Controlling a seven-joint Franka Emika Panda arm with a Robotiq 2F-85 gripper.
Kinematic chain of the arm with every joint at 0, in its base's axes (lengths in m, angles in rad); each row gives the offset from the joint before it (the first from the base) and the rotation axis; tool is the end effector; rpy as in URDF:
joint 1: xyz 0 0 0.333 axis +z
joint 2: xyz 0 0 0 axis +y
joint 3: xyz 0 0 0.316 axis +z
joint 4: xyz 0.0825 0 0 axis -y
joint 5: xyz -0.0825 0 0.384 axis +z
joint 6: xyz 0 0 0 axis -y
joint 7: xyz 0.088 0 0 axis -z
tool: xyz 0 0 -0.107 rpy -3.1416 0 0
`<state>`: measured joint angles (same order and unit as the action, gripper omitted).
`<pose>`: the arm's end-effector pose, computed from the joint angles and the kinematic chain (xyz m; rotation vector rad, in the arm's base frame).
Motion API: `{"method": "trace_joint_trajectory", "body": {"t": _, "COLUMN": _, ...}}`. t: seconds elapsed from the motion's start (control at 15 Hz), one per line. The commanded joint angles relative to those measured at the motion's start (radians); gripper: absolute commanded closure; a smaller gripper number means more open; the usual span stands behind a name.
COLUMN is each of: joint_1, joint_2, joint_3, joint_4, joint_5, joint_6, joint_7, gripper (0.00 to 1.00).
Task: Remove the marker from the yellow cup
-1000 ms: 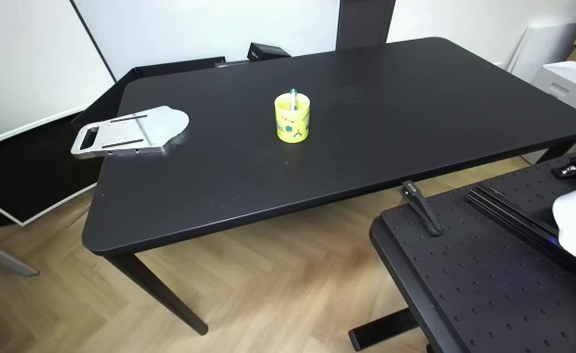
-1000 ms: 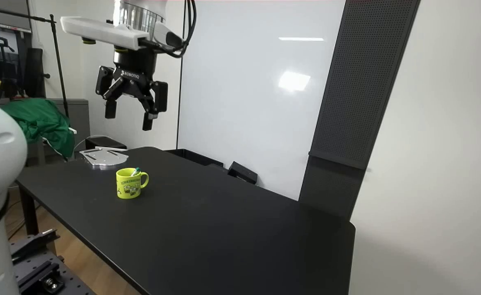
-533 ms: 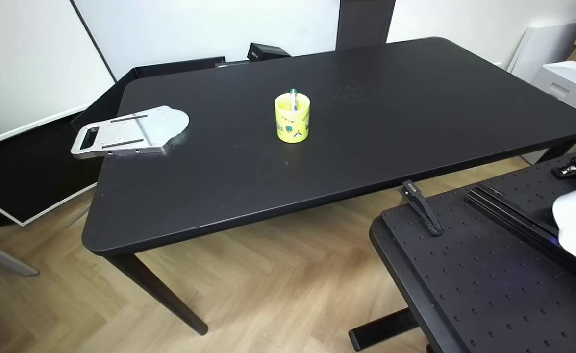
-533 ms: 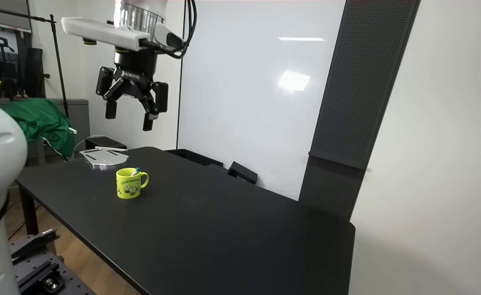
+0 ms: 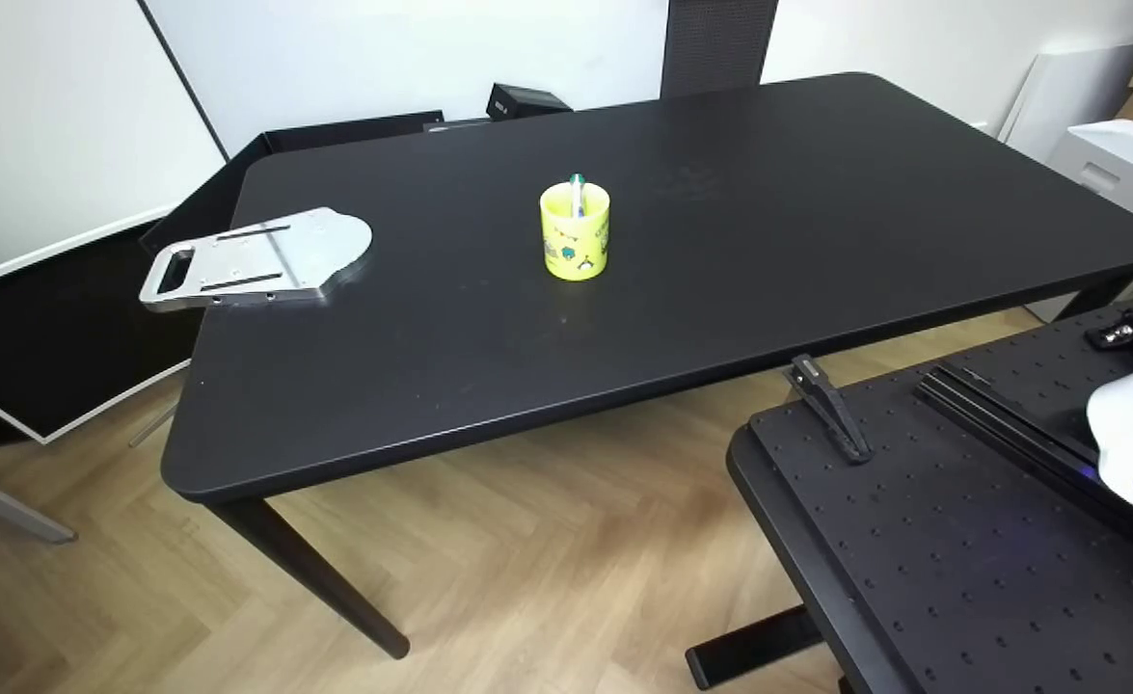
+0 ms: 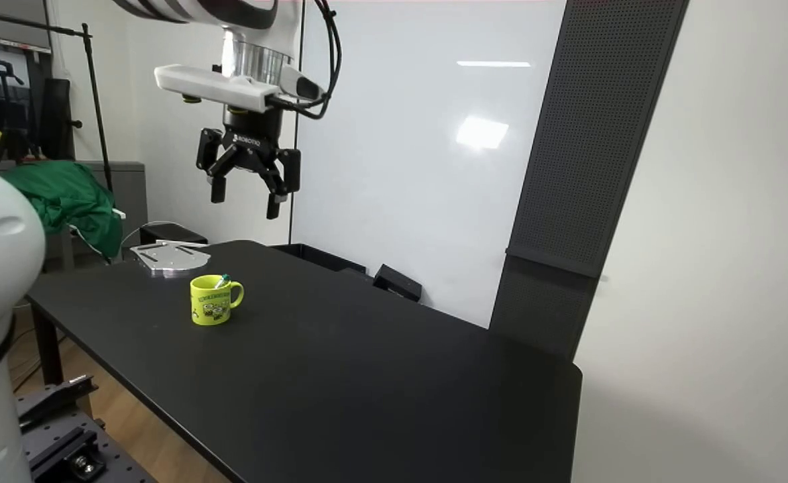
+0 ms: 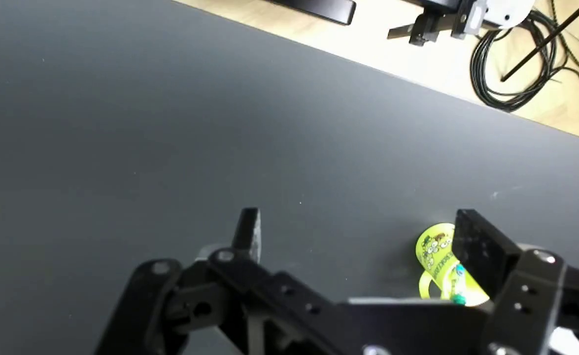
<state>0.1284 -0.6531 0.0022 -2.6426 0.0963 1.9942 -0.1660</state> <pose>0.3428 0.0510 0.4470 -3.0300 -0.3912 -0.0096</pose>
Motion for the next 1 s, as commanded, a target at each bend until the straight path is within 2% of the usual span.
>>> {"method": "trace_joint_trajectory", "body": {"t": 0.0, "joint_1": 0.007, "joint_2": 0.173, "joint_3": 0.036, "joint_4": 0.129, "joint_5": 0.018, "joint_6": 0.055, "joint_7": 0.046, "gripper": 0.00}}
{"method": "trace_joint_trajectory", "body": {"t": 0.13, "joint_1": 0.006, "joint_2": 0.254, "joint_3": 0.061, "joint_4": 0.191, "joint_5": 0.026, "joint_6": 0.093, "joint_7": 0.089, "gripper": 0.00}}
{"method": "trace_joint_trajectory", "body": {"t": 0.33, "joint_1": 0.000, "joint_2": 0.378, "joint_3": 0.116, "joint_4": 0.291, "joint_5": 0.041, "joint_6": 0.166, "joint_7": 0.223, "gripper": 0.00}}
{"method": "trace_joint_trajectory", "body": {"t": 0.47, "joint_1": -0.002, "joint_2": 0.457, "joint_3": 0.157, "joint_4": 0.356, "joint_5": 0.042, "joint_6": 0.209, "joint_7": 0.353, "gripper": 0.00}}
{"method": "trace_joint_trajectory", "body": {"t": 0.73, "joint_1": 0.009, "joint_2": 0.613, "joint_3": 0.217, "joint_4": 0.499, "joint_5": 0.026, "joint_6": 0.207, "joint_7": 0.628, "gripper": 0.00}}
{"method": "trace_joint_trajectory", "body": {"t": 0.93, "joint_1": 0.031, "joint_2": 0.711, "joint_3": 0.229, "joint_4": 0.598, "joint_5": 0.014, "joint_6": 0.201, "joint_7": 0.813, "gripper": 0.00}}
